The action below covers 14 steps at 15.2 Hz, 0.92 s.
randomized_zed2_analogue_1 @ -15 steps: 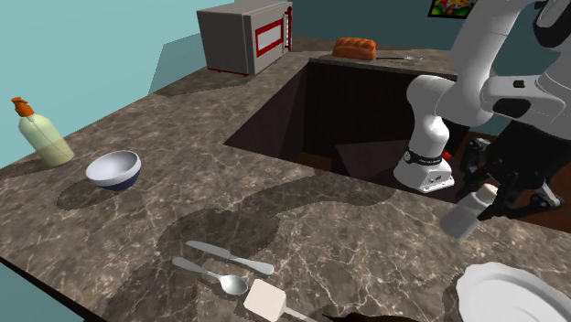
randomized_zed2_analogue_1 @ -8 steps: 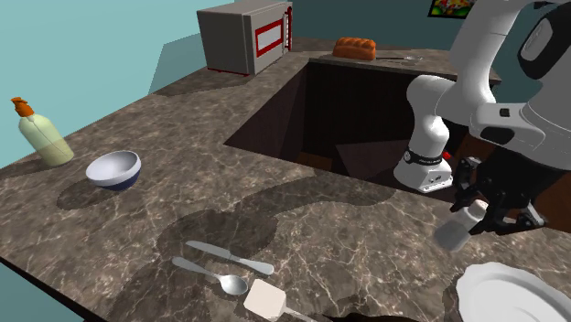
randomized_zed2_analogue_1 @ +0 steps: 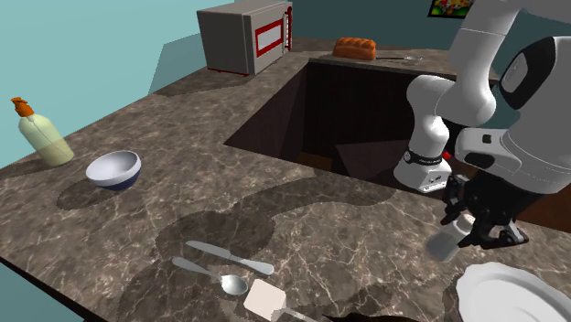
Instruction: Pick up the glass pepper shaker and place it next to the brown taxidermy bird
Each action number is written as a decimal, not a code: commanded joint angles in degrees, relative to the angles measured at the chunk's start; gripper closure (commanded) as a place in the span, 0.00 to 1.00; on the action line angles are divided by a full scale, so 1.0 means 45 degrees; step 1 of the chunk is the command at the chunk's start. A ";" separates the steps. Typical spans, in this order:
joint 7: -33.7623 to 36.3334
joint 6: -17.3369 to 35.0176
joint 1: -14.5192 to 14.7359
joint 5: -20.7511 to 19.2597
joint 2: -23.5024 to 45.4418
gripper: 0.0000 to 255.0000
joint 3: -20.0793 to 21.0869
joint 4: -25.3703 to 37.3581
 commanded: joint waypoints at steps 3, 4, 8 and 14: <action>0.0160 0.0703 -0.0011 -0.0165 0.0300 1.00 0.0076 -0.0443; 0.0207 0.0875 -0.0014 -0.0214 0.0384 1.00 0.0096 -0.0546; 0.0420 0.1562 -0.0028 -0.0440 0.0753 1.00 0.0172 -0.0929; 0.0765 0.2461 -0.0046 -0.0834 0.1325 1.00 0.0252 -0.1365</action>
